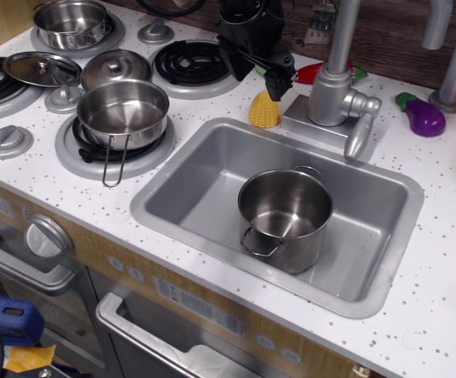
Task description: Put corn in pot which is in sink
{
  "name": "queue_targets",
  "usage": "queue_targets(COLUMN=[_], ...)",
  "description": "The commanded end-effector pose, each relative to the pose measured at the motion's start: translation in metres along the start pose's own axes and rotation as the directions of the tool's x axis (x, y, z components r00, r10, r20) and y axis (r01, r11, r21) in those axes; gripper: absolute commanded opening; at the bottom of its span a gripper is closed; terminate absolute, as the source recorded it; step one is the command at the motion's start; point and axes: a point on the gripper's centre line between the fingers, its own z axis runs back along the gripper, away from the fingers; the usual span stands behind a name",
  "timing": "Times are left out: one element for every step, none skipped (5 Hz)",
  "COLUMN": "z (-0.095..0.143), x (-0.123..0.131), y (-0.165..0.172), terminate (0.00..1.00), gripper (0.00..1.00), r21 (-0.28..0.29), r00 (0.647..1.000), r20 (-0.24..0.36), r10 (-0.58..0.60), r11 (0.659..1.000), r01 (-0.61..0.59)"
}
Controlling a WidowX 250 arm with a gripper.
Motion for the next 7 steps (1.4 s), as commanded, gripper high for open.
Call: queue_targets(z=[0.0, -0.007, -0.016, -0.022, -0.026, -0.032, -0.04], x=[0.0, 0.0, 0.002, 0.002, 0.002, 0.001, 0.001], y=[0.0, 0.003, 0.009, 0.015, 0.019, 0.021, 0.023], terminate=[0.0, 0.0, 0.0, 0.0, 0.0, 0.0, 0.0], gripper=[1.0, 1.0, 1.0, 1.0, 1.0, 1.0, 1.0], r21=[0.0, 0.017, 0.003, -0.01, -0.014, -0.02, -0.037], r00=[1.0, 0.999, 0.998, 0.997, 0.997, 0.996, 0.993], r20=[0.0, 0.031, 0.059, 0.069, 0.072, 0.09, 0.117], r10=[0.0, -0.008, -0.017, -0.019, -0.02, -0.025, -0.019], r11=[1.0, 1.0, 1.0, 1.0, 1.0, 0.999, 0.999], r01=[0.0, 0.008, 0.017, 0.02, 0.021, 0.027, 0.023])
